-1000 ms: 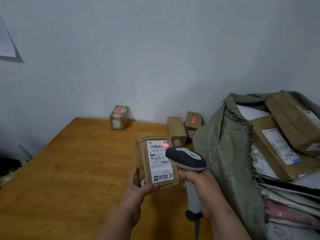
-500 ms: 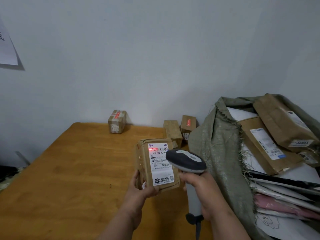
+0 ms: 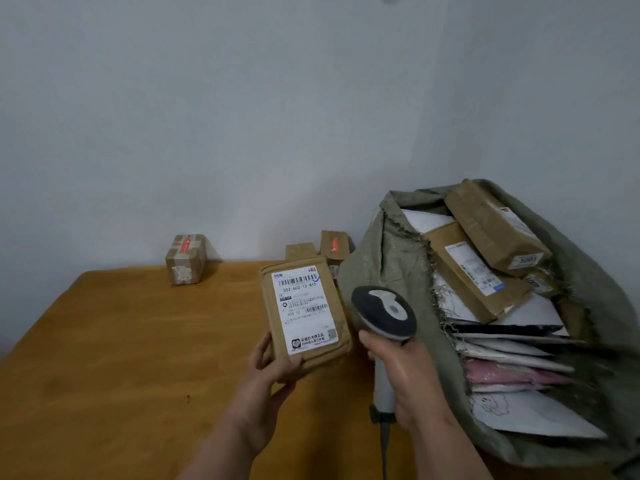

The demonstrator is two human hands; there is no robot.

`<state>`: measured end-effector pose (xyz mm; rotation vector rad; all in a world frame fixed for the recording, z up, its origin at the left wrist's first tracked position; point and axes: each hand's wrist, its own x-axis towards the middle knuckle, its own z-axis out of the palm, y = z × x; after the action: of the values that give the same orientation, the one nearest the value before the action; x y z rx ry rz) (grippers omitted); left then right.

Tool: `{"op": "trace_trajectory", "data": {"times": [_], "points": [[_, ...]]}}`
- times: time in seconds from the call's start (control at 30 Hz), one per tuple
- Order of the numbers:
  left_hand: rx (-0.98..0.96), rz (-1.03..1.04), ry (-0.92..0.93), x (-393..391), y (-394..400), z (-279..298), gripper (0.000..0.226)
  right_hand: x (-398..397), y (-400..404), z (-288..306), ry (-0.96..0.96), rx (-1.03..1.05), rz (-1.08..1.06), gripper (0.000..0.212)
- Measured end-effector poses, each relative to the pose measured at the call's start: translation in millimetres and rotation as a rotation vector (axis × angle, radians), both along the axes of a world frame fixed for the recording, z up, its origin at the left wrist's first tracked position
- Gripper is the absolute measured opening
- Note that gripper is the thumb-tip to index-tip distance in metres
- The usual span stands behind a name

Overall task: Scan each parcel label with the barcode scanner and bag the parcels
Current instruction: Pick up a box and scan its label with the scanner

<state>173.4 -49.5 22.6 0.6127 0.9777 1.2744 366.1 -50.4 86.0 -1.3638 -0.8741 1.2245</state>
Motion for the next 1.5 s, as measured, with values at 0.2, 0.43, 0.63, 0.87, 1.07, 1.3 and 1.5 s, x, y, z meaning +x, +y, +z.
{"op": "trace_trajectory", "data": {"times": [0.2,0.43,0.63,0.87,1.07,1.3,1.5], "points": [[0.045,-0.215,-0.008,17.8,7.0,32.8,0.095,2.2,-12.4,6.0,0.179,0.115,-0.176,0.083],[0.115,-0.421,0.119,69.6,11.6,59.1,0.082,40.4,-25.0,14.6,0.326,0.201,-0.286,0.091],[0.17,-0.557,0.236,117.4,20.3,69.5,0.077,90.4,-26.6,23.4,0.382,0.223,-0.419,0.082],[0.249,-0.299,1.034,196.2,57.2,38.9,0.061,170.0,-10.0,25.1,0.318,0.222,-0.588,0.09],[0.202,-0.35,1.442,258.1,96.1,12.3,0.103,221.0,6.5,15.9,0.275,0.162,-0.497,0.081],[0.05,-0.165,1.218,246.1,115.7,-17.5,0.045,249.8,28.7,2.0,0.302,0.08,-0.282,0.08],[-0.255,0.242,0.334,201.7,118.8,10.1,0.02,240.1,48.5,6.3,0.341,0.02,-0.205,0.085]]}}
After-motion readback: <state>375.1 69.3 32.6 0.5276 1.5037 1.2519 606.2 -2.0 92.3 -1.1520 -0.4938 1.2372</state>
